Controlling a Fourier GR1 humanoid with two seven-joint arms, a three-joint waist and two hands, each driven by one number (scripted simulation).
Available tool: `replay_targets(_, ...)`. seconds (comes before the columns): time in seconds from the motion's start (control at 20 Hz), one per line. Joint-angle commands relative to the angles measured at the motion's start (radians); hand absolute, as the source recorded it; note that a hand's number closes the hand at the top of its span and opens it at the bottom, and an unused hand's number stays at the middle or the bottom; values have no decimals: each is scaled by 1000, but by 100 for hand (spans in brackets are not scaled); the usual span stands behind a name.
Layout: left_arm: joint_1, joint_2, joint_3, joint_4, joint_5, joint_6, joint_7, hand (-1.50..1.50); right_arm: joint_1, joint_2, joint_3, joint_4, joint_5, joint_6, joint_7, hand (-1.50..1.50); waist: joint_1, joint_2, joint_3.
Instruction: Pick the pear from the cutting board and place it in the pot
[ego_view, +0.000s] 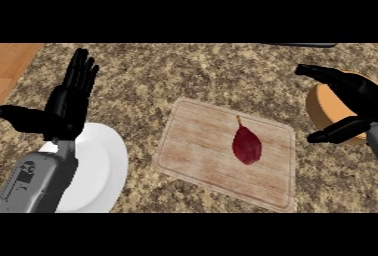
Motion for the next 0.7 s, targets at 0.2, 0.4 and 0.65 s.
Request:
replay_targets(0.2,-16,24,27,4,13,-14,39,0,-129,-63,192,72,259,73,-230,-150,-10,-9,-3)
replay_targets(0.4,36,20,20,-59,2,-5,37,0,-218,-8,247,178,312,38,-232,-150,-18,-18,-5)
replay_targets(0.65,4,-12,26,14,-22,9,18,0,-265,41,315,257,370,22,-234,-150,-49,-19,-6)
